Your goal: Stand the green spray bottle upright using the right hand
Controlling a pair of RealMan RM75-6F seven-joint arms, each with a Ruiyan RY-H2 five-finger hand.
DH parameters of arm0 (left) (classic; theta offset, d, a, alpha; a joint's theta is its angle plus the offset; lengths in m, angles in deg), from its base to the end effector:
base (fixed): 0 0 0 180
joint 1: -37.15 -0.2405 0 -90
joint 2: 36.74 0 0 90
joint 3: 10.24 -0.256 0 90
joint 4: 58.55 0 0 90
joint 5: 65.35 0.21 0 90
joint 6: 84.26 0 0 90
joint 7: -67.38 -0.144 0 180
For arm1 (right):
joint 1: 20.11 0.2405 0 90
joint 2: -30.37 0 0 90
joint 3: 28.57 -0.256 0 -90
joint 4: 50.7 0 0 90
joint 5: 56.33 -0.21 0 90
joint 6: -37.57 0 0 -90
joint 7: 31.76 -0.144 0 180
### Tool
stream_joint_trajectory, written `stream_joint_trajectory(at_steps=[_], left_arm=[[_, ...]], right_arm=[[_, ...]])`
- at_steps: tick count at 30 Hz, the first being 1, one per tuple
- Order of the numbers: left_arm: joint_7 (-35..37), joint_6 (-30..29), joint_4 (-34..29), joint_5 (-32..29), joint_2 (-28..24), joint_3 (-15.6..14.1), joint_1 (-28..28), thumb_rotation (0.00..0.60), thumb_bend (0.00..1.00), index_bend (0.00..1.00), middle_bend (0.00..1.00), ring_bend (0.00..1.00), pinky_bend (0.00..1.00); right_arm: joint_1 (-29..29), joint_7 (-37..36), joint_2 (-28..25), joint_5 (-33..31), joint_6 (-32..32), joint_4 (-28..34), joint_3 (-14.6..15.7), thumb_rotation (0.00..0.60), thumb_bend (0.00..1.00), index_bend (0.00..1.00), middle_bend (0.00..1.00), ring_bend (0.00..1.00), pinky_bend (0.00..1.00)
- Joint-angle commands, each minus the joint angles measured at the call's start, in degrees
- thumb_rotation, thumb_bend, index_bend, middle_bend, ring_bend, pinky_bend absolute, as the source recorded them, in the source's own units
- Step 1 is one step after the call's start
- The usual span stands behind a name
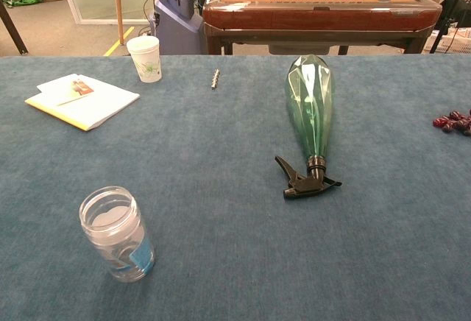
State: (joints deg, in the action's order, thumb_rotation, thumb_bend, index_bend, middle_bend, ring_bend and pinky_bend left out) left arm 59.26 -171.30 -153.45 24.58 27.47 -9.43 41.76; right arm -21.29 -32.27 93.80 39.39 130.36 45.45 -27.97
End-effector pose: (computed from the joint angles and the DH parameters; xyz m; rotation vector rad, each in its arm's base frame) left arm -0.2945 0.1711 0.1506 -1.4729 -0.8020 -0.8679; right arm -0.2899 -0.1351 0.1584 1.4011 -0.8990 1.0166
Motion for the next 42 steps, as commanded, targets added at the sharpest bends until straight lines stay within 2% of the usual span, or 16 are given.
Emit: stream_joint_trajectory(at_steps=[1,16,23,29,37,42], left_arm=[[0.0,0.1,0.0,-0.1,0.0,0.0,0.0,0.6,0.35,0.1,0.11,0.01,0.0],[0.2,-0.3,0.1,0.1,0.1,0.0,-0.2,0.6,0.35,0.1,0.11,0.01,0.0],[0.1,-0.5,0.1,0.0,0.1,-0.1,-0.4,0.6,0.35,0.1,0.11,0.01,0.0],[0.1,-0.9,0.2,-0.1,0.0,-0.2,-0.8,0.6,0.35,0.1,0.11,0.01,0.0],[0.0,-1.3,0.1,-0.7,-0.2,-0.2,-1.3,0.6,0.35,0.1,0.11,0.01,0.0],[-0.1,-1.4,0.3,-1.2,-0.2,-0.1,-1.6,0.6,0.35,0.1,0.11,0.01,0.0]], right_arm=[[0.1,0.1,0.0,0.0,-0.1,0.0,0.0,0.6,0.13,0.25,0.28,0.14,0.09],[3.2,2.3,-0.7,2.4,-3.8,1.2,-0.3,0.6,0.13,0.25,0.28,0.14,0.09],[8.9,6.4,-1.5,4.0,-11.3,3.3,-1.4,0.6,0.13,0.25,0.28,0.14,0.09],[14.9,10.1,0.0,3.1,-19.3,3.3,-3.3,0.6,0.13,0.25,0.26,0.14,0.09],[22.8,16.9,4.9,0.1,-28.9,0.5,-6.3,0.6,0.13,0.25,0.19,0.07,0.09],[26.7,20.3,9.2,-1.4,-31.8,-3.7,-8.1,0.6,0.09,0.25,0.17,0.05,0.09]])
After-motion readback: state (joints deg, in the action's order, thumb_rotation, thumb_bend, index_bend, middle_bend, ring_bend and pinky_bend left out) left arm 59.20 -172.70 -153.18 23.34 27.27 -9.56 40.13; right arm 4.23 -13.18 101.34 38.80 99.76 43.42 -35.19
